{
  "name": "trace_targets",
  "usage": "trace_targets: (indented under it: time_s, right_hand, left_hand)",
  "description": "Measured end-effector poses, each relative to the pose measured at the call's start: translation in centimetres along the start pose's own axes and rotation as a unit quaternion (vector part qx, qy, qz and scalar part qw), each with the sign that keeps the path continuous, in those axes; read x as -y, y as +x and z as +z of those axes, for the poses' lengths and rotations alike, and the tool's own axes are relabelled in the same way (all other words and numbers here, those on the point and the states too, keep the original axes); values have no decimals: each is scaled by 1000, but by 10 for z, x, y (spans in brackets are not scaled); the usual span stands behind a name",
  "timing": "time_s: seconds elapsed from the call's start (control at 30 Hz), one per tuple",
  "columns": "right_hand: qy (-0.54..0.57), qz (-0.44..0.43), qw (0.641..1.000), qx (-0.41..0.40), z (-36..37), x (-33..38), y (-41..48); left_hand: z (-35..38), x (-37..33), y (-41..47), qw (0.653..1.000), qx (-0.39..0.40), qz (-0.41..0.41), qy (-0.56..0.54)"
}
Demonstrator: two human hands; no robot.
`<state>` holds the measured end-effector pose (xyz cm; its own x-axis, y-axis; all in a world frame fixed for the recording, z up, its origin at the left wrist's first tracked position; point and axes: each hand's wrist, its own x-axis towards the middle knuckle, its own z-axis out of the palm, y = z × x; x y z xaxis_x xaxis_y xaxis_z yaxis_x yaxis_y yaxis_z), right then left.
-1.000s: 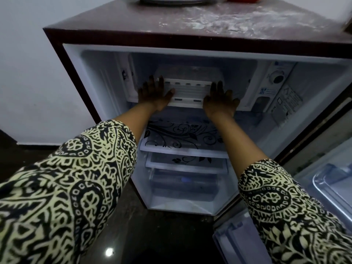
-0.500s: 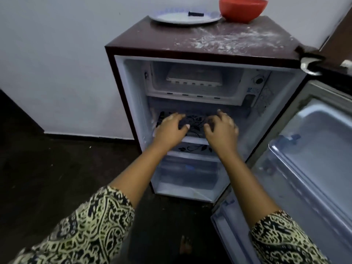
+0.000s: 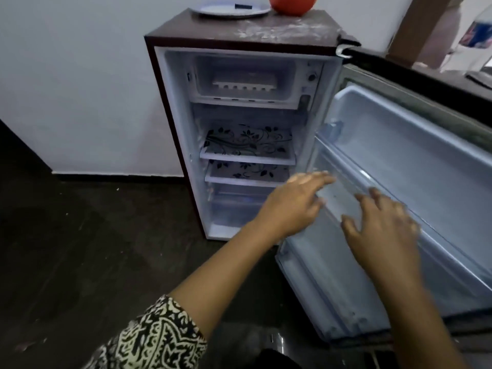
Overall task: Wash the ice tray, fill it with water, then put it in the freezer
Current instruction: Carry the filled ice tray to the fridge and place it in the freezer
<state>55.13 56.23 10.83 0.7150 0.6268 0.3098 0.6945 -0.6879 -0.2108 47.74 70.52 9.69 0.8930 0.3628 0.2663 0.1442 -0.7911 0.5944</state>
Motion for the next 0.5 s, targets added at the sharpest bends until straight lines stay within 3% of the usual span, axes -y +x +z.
trace_targets:
  time_s: [0.1,0.23,0.33,0.5]
  right_hand:
    - [-48,54,997,-16,-26,-38,-11]
    - [-141,129,973,127,-46,-72,-14]
    - [-155,83,972,158,-49,-77,-21]
    - [-149,-6,973,177,-56,-67,-27]
  left_hand:
    - [29,-43,19,992,41,82,83]
    - [63,-80,38,981,68,106,151]
    - [80,-89,41,969,105,110,194]
    - [77,-68,27,969,61,127,205]
